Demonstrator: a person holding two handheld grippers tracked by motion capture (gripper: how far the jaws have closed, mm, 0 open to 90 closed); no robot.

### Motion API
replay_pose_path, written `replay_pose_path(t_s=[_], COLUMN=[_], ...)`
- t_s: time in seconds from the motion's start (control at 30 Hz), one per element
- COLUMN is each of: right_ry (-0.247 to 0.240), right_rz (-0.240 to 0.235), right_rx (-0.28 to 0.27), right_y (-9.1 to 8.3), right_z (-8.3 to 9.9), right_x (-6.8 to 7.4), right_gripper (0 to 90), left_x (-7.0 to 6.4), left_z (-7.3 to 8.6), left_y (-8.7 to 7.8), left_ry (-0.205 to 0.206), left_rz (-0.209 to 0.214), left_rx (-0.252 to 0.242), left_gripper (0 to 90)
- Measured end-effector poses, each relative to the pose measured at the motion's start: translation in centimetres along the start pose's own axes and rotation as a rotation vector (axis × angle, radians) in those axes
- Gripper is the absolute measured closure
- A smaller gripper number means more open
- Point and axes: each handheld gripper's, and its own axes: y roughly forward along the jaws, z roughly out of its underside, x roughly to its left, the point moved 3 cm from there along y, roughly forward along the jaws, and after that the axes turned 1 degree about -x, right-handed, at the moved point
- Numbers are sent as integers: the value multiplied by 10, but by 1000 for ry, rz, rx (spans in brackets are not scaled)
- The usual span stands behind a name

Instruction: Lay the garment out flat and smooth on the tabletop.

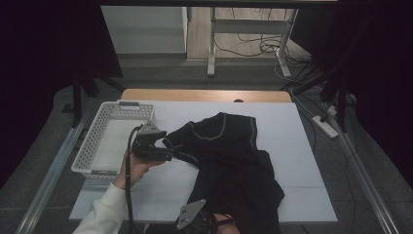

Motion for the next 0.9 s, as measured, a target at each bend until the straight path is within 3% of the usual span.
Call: replay_pose_path(t_s=[0.07, 0.17, 0.33, 0.47, 0.6, 0.67, 0.9], right_ry=[4, 63, 102, 140, 221, 269, 369], right_rz=[22, 21, 147, 265, 372, 401, 550], right_rx=[-32, -102, -148, -143, -118, -116, -60], right_y=[-3, -15, -44, -71, -94, -105, -141], right_z=[-1, -4, 1, 20, 46, 58, 97], right_x=[-1, -8, -24, -45, -76, -89, -111], right_gripper=[738, 535, 401, 385, 378, 374, 376], left_x=[0, 0, 1, 1, 1, 2, 3], left_z=[0, 0, 1, 1, 1, 1, 1], left_y=[0, 0, 0, 1, 0, 0, -1], left_ry=[1, 0, 0, -1, 0, -2, -6], left_rz=[1, 1, 0, -1, -1, -2, -1], left_rx=[-1, -1, 0, 4, 3, 1, -1], left_gripper=[195, 195, 195, 195, 191, 191, 191])
